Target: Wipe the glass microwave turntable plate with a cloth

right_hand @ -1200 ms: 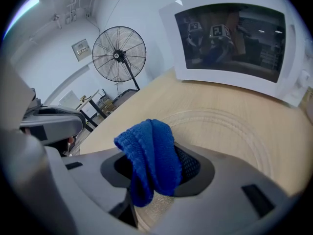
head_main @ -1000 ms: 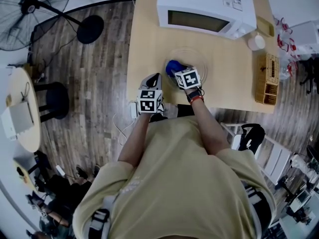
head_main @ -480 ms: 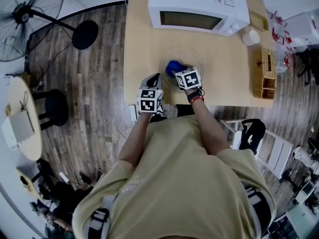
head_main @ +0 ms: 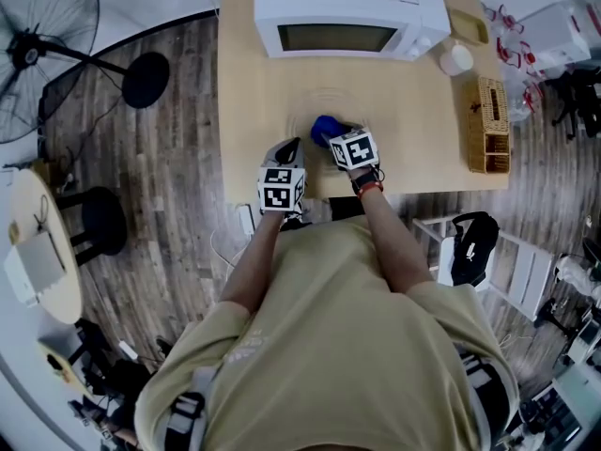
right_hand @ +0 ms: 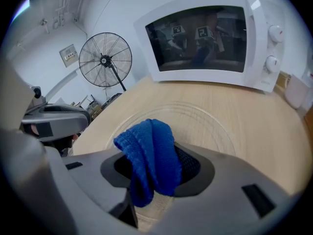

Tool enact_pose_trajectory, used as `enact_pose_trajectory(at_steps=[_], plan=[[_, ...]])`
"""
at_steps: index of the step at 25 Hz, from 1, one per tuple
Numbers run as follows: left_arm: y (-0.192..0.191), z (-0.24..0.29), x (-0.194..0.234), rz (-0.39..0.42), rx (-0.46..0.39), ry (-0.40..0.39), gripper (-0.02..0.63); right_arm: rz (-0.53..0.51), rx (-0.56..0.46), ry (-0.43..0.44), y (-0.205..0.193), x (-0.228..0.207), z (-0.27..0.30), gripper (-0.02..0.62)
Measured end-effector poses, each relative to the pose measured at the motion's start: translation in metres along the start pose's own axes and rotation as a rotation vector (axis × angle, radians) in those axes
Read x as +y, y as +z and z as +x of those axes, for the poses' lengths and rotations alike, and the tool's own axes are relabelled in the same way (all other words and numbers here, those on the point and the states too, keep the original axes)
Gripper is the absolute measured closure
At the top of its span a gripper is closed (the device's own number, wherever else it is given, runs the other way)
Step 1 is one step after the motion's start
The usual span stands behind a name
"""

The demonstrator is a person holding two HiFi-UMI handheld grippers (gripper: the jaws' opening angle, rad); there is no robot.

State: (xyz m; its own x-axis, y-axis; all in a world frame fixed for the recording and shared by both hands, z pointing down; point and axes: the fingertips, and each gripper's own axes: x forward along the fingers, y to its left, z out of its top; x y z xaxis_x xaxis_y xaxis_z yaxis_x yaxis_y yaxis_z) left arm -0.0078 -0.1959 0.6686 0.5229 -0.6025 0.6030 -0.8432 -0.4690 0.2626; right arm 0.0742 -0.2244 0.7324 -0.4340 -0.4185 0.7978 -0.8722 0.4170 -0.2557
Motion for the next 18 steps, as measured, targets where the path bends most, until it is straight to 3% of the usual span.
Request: enact_pose_trajectory(at_steps=[18], plan=[[0.001, 0.031, -0.035, 0.039, 0.030, -0.096, 0.586, 0.059, -0.002, -0.108, -0.020, -0.046, -0.028, 0.396]])
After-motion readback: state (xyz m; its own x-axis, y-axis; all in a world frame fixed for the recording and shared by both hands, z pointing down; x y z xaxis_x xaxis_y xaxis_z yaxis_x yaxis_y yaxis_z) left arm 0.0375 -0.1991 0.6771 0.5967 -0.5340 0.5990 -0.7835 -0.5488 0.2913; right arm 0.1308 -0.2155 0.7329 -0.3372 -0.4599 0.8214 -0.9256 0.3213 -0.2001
